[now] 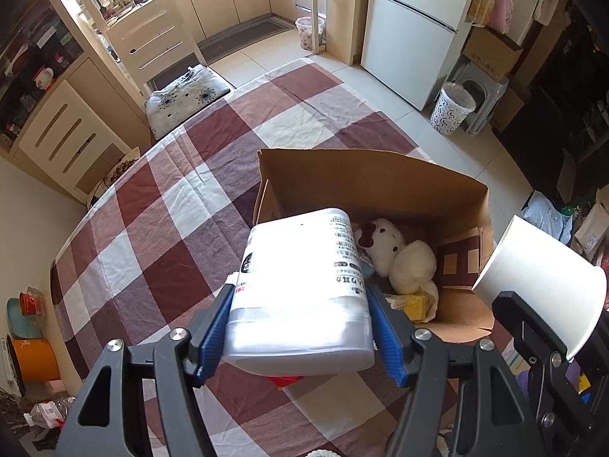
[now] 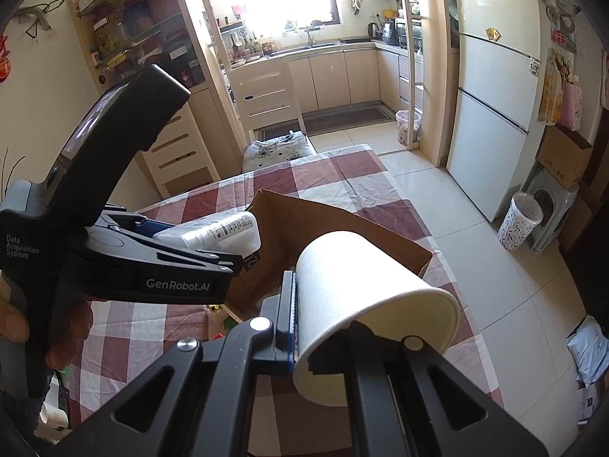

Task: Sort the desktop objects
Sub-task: 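Carry the swab pack with the left tool while the right tool carries the cup over the box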

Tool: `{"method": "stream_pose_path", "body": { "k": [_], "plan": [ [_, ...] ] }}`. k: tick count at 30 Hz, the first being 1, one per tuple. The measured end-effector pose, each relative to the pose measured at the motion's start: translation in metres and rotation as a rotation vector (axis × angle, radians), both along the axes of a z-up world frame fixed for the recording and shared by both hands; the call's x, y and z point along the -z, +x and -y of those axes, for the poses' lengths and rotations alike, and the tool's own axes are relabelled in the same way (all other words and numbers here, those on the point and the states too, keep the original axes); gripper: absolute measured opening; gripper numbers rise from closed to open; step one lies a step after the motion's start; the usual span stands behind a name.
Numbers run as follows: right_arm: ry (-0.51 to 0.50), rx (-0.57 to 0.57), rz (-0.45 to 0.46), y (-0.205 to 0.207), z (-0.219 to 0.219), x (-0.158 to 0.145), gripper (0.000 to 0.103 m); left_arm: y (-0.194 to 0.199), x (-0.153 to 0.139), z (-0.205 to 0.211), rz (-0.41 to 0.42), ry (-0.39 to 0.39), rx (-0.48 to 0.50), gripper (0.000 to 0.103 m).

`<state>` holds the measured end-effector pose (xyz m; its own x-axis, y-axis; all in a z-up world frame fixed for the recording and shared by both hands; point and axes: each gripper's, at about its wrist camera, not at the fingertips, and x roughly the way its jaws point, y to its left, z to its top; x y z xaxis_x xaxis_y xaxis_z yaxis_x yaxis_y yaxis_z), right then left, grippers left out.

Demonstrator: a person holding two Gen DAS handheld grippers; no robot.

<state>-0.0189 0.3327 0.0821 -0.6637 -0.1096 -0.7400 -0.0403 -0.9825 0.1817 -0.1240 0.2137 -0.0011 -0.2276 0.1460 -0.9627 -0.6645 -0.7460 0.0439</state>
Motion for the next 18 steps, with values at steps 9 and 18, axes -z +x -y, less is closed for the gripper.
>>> {"method": "stream_pose_path", "body": {
  "k": [9,18],
  "plan": [
    [-0.002,-0.006,0.003,-0.0009,0.0024,0.0017,0.004,-0.0008,0.0003,-0.0015,-0.006,-0.007,0.002,0.068],
    [-0.001,-0.016,0.004,-0.0060,0.0078,0.0026,0.004,-0.0026,0.0020,-0.0006,-0.007,-0.012,0.005,0.068]
  ]
}}
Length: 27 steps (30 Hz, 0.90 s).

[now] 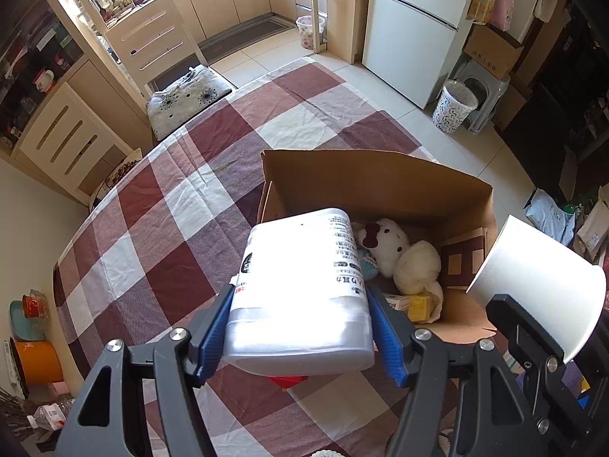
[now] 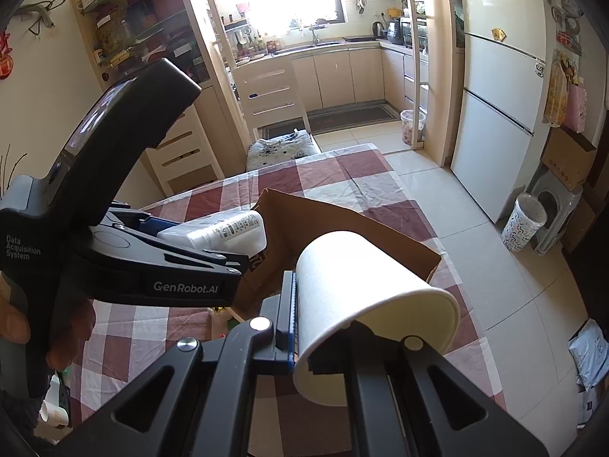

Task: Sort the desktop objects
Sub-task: 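Carry the swab pack with the left tool while the right tool carries the cup over the box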

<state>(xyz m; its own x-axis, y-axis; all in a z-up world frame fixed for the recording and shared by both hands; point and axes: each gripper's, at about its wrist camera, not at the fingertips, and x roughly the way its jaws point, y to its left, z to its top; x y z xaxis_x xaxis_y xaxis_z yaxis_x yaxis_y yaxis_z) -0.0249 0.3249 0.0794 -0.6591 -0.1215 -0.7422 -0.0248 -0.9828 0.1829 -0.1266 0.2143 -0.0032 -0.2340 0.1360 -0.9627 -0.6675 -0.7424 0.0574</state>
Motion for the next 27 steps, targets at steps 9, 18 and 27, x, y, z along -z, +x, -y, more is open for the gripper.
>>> {"method": "stream_pose_path", "body": {
  "k": [9,18,27],
  "plan": [
    [0.000,-0.007,0.002,0.0003,0.0003,0.0006,0.004,-0.0011,0.0017,-0.0002,0.004,-0.004,0.006,0.068],
    [-0.002,-0.008,0.006,0.0000,0.0013,0.0009,0.004,0.0005,0.0035,-0.0009,0.001,-0.009,0.016,0.068],
    [-0.003,-0.010,0.009,-0.0008,0.0028,0.0018,0.004,-0.0002,0.0046,-0.0025,-0.002,-0.014,0.019,0.068]
  ]
}}
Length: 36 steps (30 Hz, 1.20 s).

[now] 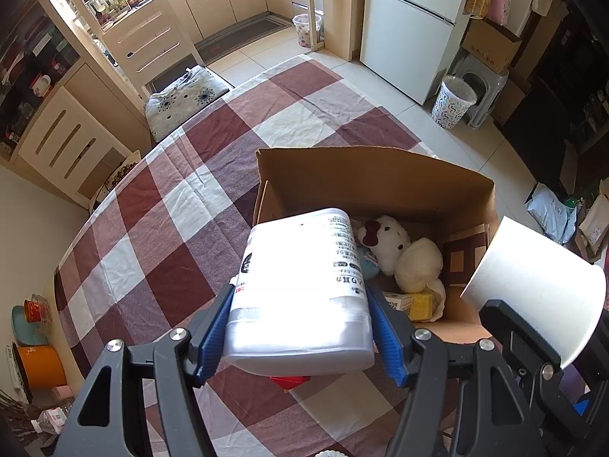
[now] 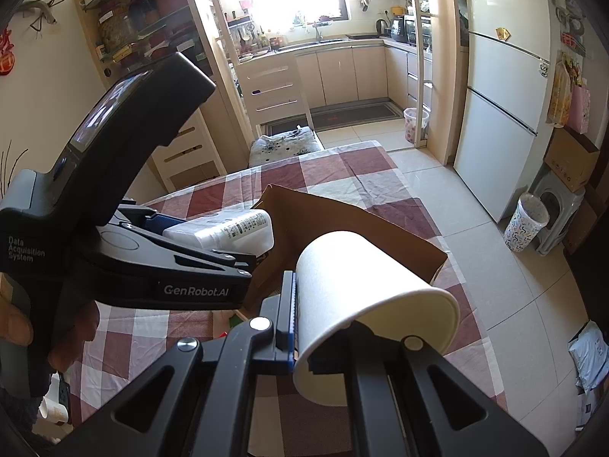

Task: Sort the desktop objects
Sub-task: 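Carry the swab pack with the left tool while the right tool carries the cup over the box, then open the left tool to drop the swab pack while the right tool drops the cup into the box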

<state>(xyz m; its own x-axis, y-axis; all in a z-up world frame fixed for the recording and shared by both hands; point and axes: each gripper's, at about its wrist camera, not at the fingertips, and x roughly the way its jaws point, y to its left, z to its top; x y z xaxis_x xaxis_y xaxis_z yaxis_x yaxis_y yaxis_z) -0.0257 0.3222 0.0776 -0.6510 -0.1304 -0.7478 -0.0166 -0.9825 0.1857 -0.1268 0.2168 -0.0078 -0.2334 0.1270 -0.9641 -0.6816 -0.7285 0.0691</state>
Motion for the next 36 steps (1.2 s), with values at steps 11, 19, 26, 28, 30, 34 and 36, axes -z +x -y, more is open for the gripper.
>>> {"method": "stream_pose_path", "body": {
  "k": [11,19,26,28,30,34,36],
  "plan": [
    [0.000,-0.003,0.005,-0.001,0.003,0.003,0.005,-0.003,0.002,-0.003,-0.008,0.000,0.008,0.069],
    [0.052,0.058,-0.063,0.005,-0.002,-0.007,0.092,-0.016,-0.001,-0.006,-0.065,-0.060,0.005,0.075],
    [0.023,0.050,-0.080,0.010,0.000,-0.010,0.092,-0.018,-0.007,0.002,-0.054,-0.029,-0.013,0.075],
    [0.016,0.044,-0.080,0.011,0.002,-0.012,0.092,-0.017,-0.008,0.006,-0.056,-0.027,-0.022,0.075],
    [0.011,0.042,-0.082,0.014,0.003,-0.013,0.092,-0.016,-0.009,0.009,-0.054,-0.022,-0.026,0.075],
    [0.002,0.043,-0.080,0.015,0.001,-0.015,0.092,-0.013,-0.009,0.014,-0.046,-0.013,-0.038,0.075],
    [0.002,0.042,-0.079,0.016,0.001,-0.016,0.092,-0.011,-0.010,0.016,-0.040,-0.007,-0.043,0.075]
  ]
}}
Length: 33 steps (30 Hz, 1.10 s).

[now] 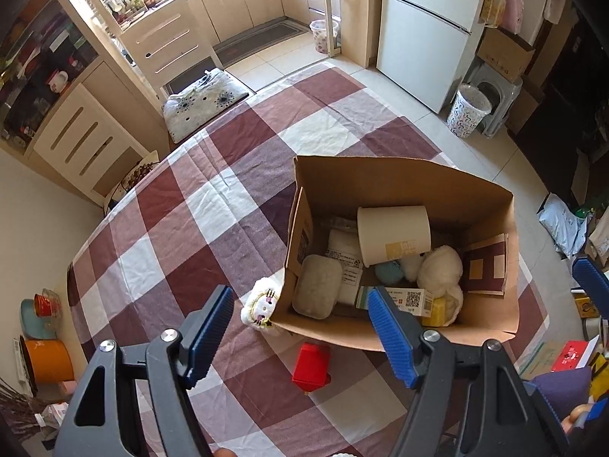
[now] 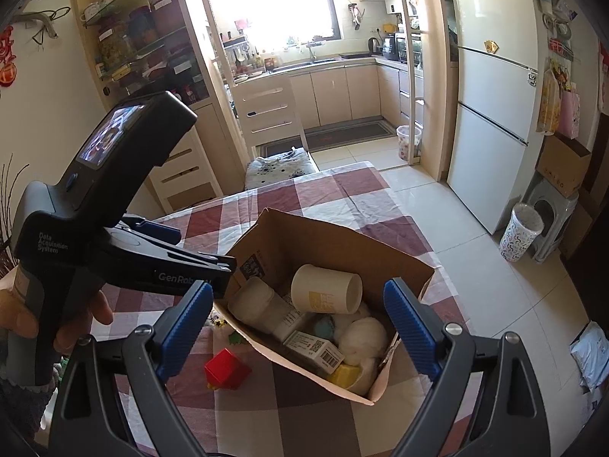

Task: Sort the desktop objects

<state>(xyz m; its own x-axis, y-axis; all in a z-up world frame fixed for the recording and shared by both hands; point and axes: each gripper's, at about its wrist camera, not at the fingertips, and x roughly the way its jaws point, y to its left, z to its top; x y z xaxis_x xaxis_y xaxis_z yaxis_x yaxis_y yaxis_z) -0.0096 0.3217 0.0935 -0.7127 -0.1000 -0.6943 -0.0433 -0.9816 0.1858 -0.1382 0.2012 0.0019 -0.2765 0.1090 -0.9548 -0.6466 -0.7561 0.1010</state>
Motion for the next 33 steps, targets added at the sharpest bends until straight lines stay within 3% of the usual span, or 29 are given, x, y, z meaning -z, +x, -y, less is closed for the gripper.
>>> {"method": "stream_pose_path", "body": {
  "k": [33],
  "plan": [
    [0.003,0.033,0.009,0.038,-0.001,-0.014,0.093,0.039,-0.011,0.006,0.022,0.026,0.010,0.075]
  ]
}}
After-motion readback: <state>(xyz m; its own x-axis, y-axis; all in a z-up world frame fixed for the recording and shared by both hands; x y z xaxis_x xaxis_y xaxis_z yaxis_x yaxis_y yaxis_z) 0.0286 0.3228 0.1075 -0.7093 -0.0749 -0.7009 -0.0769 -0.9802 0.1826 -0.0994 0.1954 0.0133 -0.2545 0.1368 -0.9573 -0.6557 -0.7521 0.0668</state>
